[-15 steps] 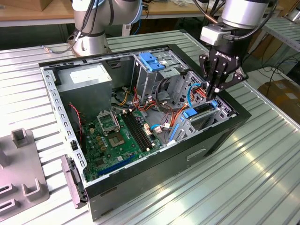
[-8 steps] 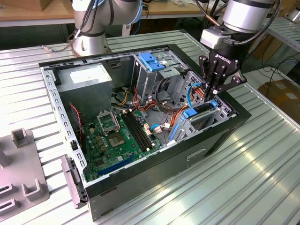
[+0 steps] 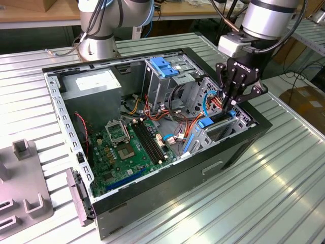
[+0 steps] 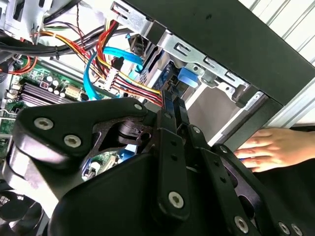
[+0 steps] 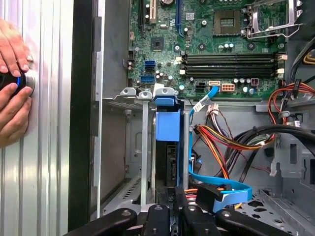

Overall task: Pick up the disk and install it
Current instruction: 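Insert the first disk wire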

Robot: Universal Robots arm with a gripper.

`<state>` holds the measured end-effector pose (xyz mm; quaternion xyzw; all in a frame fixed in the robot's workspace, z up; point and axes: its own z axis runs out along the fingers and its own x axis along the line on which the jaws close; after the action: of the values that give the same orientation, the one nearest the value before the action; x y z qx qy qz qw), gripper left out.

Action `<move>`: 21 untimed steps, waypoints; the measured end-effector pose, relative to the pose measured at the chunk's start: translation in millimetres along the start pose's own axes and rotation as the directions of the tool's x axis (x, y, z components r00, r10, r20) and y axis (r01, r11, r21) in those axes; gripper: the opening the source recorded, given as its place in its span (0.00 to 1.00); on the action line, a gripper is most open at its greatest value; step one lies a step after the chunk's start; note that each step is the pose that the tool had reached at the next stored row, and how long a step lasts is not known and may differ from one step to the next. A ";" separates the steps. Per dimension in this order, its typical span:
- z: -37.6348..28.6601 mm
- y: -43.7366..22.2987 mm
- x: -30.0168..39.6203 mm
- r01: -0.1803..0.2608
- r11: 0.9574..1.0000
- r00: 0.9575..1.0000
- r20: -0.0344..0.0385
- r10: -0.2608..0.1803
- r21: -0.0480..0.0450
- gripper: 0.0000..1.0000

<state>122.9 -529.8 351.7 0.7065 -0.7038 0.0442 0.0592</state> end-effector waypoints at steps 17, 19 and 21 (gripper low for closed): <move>6.5 1.6 -1.0 -0.002 1.000 1.000 0.000 0.002 0.000 0.16; 5.9 1.6 -0.9 -0.002 1.000 1.000 0.000 0.002 0.000 0.16; 5.6 1.6 -0.8 -0.002 1.000 1.000 0.000 0.002 0.000 0.16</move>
<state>121.2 -529.8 346.1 0.7059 -0.7045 0.0441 0.0592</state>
